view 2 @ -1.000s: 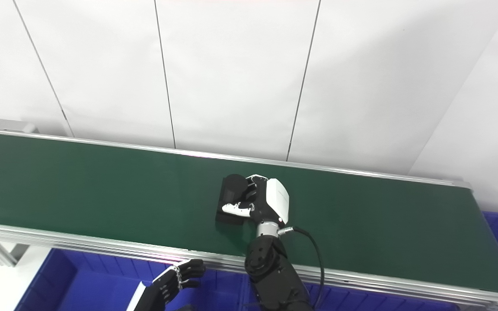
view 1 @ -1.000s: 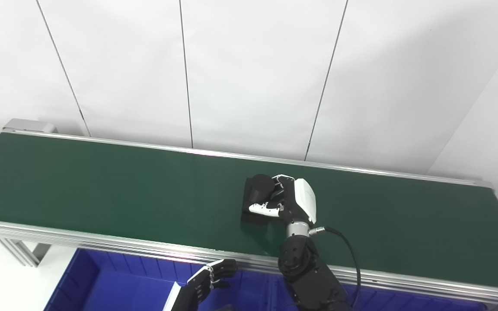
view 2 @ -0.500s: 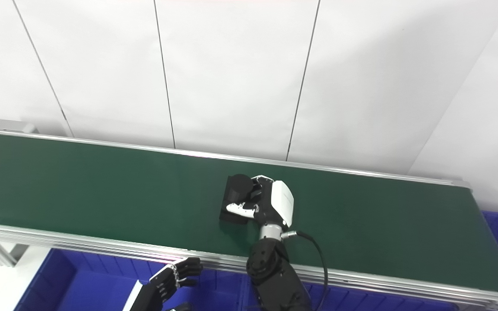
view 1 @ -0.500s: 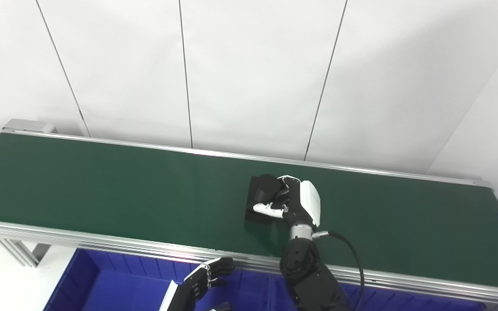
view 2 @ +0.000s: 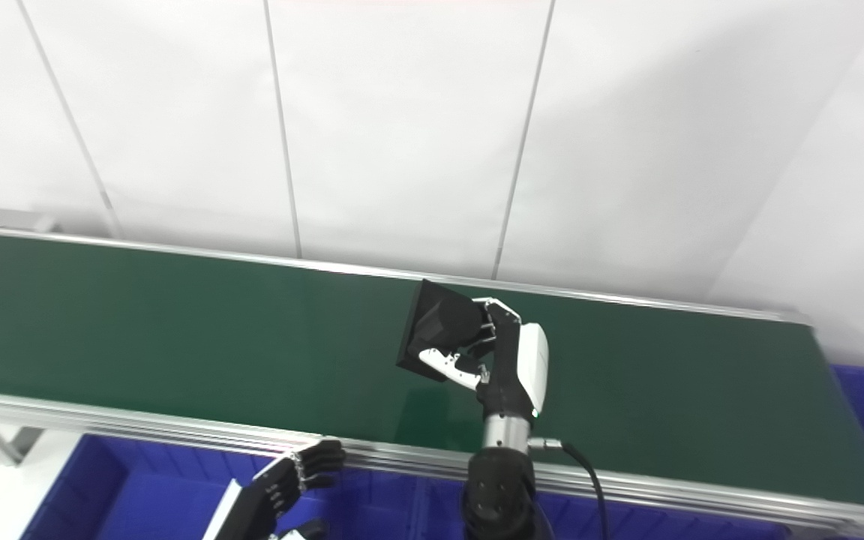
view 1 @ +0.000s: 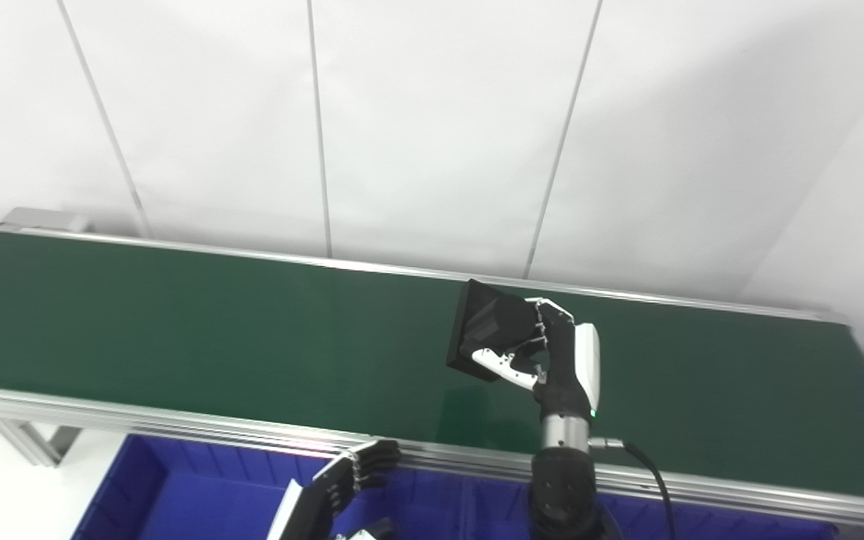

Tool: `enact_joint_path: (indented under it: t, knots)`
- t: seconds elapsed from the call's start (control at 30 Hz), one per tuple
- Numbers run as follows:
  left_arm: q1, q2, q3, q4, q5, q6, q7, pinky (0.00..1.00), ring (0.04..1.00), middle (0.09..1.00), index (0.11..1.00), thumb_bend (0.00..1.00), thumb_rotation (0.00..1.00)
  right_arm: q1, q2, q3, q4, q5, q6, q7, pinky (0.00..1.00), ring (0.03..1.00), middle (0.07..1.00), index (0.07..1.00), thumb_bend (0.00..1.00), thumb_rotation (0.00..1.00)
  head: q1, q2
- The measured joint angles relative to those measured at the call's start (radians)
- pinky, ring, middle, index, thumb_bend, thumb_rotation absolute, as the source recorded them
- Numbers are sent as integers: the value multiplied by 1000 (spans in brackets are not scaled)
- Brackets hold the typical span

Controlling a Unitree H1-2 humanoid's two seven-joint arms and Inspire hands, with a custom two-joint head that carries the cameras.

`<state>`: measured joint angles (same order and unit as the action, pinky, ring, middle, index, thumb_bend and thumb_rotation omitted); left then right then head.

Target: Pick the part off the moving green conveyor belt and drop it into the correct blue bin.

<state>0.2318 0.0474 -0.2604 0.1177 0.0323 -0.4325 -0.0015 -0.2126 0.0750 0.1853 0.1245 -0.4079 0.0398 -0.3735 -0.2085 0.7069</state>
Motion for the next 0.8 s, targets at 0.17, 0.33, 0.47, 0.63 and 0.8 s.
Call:
enact_joint_path:
  t: [0.17,0.33,0.47,0.63,0.8]
  knots:
    - [-6,-1,7,-37,7,0,-5,709,775,765,761,749,605,140,-57,-18,-200,44,34,114,364,454,540,489,492,0,0,75]
    - [-24,-2,14,-44,22,0,-23,711,767,759,745,766,596,246,-94,-45,-345,73,90,197,360,450,534,503,492,0,15,131]
    - [-29,-7,19,-62,37,2,-26,707,765,759,744,761,596,334,-146,-39,-406,59,105,263,349,447,534,508,491,0,26,160]
    - [-28,-10,22,-93,42,19,-35,700,765,764,742,741,558,379,-190,-37,-434,-8,153,311,335,437,529,512,490,0,35,174]
    - [-25,-15,26,-119,51,50,-37,705,767,770,753,750,584,400,-202,-25,-448,-104,199,337,331,428,514,517,492,0,41,181]
